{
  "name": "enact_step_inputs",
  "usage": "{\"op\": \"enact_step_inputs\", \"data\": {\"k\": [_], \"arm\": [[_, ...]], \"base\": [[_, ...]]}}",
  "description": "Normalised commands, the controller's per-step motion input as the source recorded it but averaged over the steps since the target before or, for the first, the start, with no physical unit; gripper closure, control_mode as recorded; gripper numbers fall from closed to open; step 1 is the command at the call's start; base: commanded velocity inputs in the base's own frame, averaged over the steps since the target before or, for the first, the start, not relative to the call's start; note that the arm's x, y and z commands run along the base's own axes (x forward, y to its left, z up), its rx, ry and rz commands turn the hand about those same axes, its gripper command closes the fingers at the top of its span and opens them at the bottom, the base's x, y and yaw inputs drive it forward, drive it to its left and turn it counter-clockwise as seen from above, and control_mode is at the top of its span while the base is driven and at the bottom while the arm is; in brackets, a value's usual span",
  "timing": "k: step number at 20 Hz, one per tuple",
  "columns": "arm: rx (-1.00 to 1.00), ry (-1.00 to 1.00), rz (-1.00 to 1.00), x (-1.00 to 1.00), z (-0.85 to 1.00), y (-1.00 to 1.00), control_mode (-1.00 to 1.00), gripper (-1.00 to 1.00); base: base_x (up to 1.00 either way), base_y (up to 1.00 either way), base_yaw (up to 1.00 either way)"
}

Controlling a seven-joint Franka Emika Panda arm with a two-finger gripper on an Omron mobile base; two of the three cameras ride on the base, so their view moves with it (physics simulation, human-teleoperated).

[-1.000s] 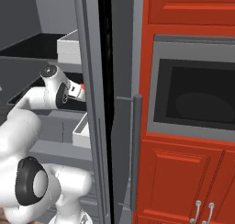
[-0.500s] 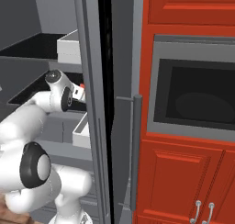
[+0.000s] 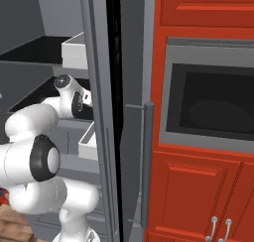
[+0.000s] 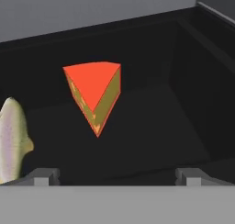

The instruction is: Take the cheese, fish, and lime from the fridge and place them on the plate on the dining counter to create an appetizer plate.

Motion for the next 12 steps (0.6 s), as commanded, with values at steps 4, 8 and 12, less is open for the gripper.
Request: {"op": "enact_step_inputs", "data": {"k": [4,8,12], "arm": [[0.00,-0.05,-0.02,0.41,-0.12,0.00,-1.00,-1.00],[0.00,-0.06,-0.02,0.40,-0.23,0.03,-1.00,-1.00],[0.00,-0.03,-0.02,0.36,-0.06,0.00,-1.00,-1.00]], "base": [[0.00,0.00,0.00],[0.00,0.00,0.00],[0.00,0.00,0.00]]}}
